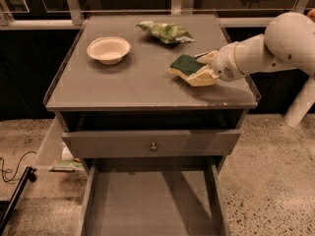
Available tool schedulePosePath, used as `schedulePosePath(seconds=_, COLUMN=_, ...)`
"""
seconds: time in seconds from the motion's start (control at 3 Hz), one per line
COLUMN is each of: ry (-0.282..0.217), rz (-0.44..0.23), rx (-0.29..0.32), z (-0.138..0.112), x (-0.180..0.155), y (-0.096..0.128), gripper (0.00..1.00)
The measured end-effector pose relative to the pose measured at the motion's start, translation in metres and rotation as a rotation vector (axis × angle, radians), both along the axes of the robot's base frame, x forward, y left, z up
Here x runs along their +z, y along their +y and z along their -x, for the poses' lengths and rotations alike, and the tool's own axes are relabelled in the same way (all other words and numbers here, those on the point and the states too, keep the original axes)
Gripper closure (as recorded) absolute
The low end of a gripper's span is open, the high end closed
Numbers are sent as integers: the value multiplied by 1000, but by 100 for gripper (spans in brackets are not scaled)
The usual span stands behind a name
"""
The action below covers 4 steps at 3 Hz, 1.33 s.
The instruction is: Pick sponge from middle drawer and place on counter
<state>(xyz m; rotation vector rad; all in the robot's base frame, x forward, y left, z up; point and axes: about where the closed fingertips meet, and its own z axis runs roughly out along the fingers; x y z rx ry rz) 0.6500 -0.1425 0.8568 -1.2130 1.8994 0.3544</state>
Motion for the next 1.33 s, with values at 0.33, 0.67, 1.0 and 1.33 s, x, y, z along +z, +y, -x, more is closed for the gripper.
schedulePosePath(seconds=0.33, ry=0, rz=0, rx=0, z=0, x=0, y=0, gripper=34)
schedulePosePath(seconds=0.67, ry=0, rz=0, rx=0, z=0, x=0, y=0, gripper=11)
schedulePosePath(seconds=1.0, ry=0, rz=0, rx=0, z=0, x=0, y=0, gripper=0)
schedulePosePath(seconds=1.33, ry=0, rz=0, rx=0, z=0, x=0, y=0, gripper=0)
